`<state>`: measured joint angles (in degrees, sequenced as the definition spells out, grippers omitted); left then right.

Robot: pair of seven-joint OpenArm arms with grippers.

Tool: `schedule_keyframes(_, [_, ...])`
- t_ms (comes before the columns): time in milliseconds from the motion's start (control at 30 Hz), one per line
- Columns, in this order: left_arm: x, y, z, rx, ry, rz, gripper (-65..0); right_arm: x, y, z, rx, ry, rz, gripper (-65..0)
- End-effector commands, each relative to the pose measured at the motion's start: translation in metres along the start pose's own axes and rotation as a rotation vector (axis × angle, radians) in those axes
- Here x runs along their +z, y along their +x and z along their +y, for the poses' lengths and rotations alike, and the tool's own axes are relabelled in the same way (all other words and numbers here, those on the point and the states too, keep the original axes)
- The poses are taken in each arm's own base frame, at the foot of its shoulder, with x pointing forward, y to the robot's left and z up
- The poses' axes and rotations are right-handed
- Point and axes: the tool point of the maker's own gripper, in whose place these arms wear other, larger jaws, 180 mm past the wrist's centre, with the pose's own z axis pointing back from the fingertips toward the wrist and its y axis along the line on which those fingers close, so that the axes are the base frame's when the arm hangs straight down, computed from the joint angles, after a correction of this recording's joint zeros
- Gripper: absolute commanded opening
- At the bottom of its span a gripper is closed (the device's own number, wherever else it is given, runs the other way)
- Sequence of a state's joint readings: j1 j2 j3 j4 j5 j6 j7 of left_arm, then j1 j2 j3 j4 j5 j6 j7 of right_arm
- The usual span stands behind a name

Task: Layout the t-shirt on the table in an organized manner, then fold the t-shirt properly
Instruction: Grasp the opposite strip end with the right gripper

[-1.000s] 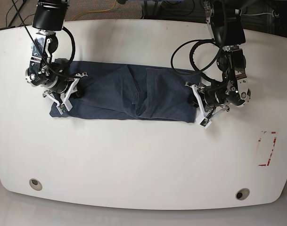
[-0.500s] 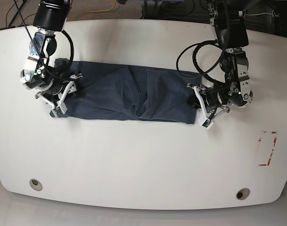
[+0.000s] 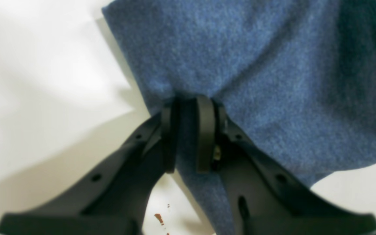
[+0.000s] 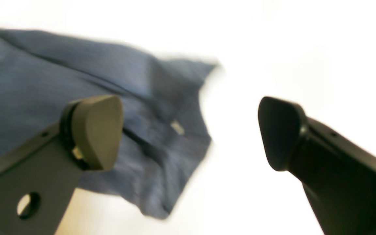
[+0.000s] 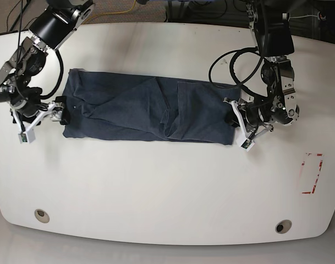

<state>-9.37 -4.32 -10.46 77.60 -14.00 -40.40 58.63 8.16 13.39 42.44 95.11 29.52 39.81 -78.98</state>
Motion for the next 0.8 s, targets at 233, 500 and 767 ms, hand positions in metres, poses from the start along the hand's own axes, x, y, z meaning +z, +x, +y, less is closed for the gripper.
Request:
schedule_keyframes(233, [0.002, -0.011, 0.009, -0.016, 0.041, 0.07, -57.4, -0.015, -0.012, -0.012, -0.144, 0.124, -0.004, -2.1])
schedule_keyframes(500, [0.005, -0.013, 0.015, -0.022, 0.054, 0.078, -57.4, -0.027, -0.032, -0.01, -0.212, 0.163, 0.019, -2.1])
schedule_keyframes(767, [0.005, -0.013, 0.016, -0.022, 0.056, 0.079, -57.4, -0.03, -0.041, -0.007, -0.228, 0.172, 0.014, -2.1])
